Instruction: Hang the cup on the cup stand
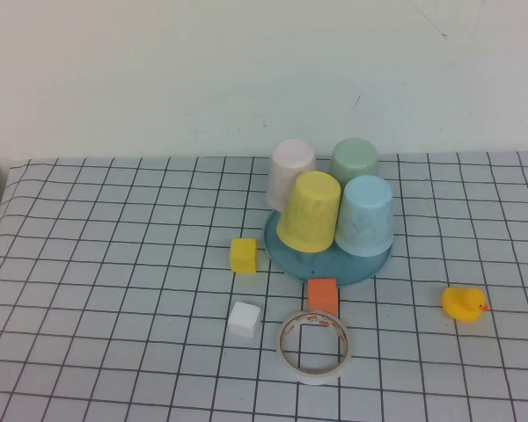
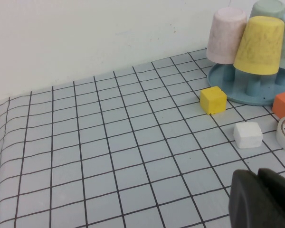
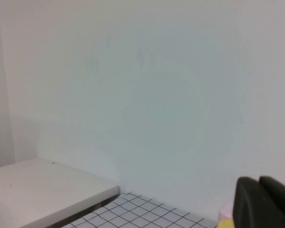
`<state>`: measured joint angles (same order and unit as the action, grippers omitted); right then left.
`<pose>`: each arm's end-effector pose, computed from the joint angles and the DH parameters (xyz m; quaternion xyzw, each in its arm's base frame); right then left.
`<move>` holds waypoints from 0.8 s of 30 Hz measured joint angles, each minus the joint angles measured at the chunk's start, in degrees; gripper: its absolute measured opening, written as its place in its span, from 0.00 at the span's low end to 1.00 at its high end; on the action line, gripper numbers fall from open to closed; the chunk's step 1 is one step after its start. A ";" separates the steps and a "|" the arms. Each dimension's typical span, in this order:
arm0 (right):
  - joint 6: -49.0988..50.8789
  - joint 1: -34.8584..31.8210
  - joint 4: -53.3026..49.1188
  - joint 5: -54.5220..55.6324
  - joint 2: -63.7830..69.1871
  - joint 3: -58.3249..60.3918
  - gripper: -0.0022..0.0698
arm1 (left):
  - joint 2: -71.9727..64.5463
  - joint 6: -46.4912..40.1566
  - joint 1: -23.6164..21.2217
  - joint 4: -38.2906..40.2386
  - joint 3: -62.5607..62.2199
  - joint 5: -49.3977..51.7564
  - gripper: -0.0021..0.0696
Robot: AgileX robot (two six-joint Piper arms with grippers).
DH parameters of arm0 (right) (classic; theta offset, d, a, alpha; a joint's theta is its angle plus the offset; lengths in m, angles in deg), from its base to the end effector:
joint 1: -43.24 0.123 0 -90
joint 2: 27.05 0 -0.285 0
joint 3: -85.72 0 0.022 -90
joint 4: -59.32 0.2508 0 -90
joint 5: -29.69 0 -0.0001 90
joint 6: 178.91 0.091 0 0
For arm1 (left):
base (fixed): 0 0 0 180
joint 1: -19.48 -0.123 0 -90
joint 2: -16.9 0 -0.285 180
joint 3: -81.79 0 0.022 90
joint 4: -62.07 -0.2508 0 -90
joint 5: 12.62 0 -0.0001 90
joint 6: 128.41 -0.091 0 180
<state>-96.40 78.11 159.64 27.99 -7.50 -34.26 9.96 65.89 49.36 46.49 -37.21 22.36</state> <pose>0.0505 0.0385 0.3024 -0.1868 0.6099 0.2576 0.7257 0.0323 -0.0024 0.2534 0.1431 0.7626 -0.1117 0.6209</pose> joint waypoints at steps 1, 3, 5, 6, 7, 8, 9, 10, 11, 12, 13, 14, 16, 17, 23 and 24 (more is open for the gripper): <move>0.00 0.00 0.00 0.14 0.00 0.00 0.03 | 0.00 0.00 0.00 0.00 0.00 0.00 0.03; -0.26 0.00 0.00 2.91 0.00 0.27 0.03 | 0.00 0.00 0.00 0.00 0.00 0.00 0.03; -0.49 0.00 0.00 7.71 0.00 0.92 0.03 | 0.00 0.09 0.00 0.00 0.00 0.00 0.03; -0.48 0.00 0.00 10.05 0.00 1.50 0.03 | 0.00 0.09 0.00 0.00 0.00 0.00 0.03; -0.48 0.00 0.00 13.22 0.00 2.03 0.03 | 0.00 0.09 0.00 0.00 0.00 0.00 0.03; -0.48 0.00 0.00 14.85 0.00 2.67 0.03 | 0.00 0.09 0.00 0.00 0.00 0.00 0.03; -0.48 0.00 0.11 16.14 0.00 3.38 0.03 | 0.00 0.09 0.00 0.00 0.00 0.00 0.03; -0.48 0.00 0.11 16.47 0.00 4.01 0.03 | 0.00 0.09 0.00 0.00 0.00 0.00 0.03; -0.48 0.00 0.20 16.04 0.00 4.84 0.03 | 0.00 0.09 0.00 0.00 0.00 0.00 0.03; -0.48 0.00 0.24 15.30 0.00 5.66 0.03 | 0.00 0.09 0.00 0.00 0.00 0.00 0.03; -0.48 0.00 0.24 14.56 0.00 6.43 0.03 | 0.00 0.09 0.00 0.00 0.00 0.00 0.03; -0.48 0.00 0.34 14.14 0.00 7.02 0.03 | 0.00 0.09 0.00 0.00 0.00 0.00 0.03; -0.48 0.00 0.34 13.00 0.00 8.24 0.03 | 0.00 0.09 0.00 0.00 0.00 0.00 0.03; -0.75 0.00 0.34 12.61 0.00 8.50 0.03 | 0.00 0.09 0.00 0.00 0.00 0.00 0.03; -7.09 0.00 0.34 8.96 0.00 8.49 0.03 | 0.00 0.09 0.00 0.00 0.00 0.00 0.03; -8.41 0.00 0.34 8.96 0.00 8.60 0.03 | 0.00 0.09 0.00 0.00 0.00 0.00 0.03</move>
<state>-104.82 78.11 159.97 36.95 -7.50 -25.66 9.96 65.98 49.36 46.49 -37.21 22.36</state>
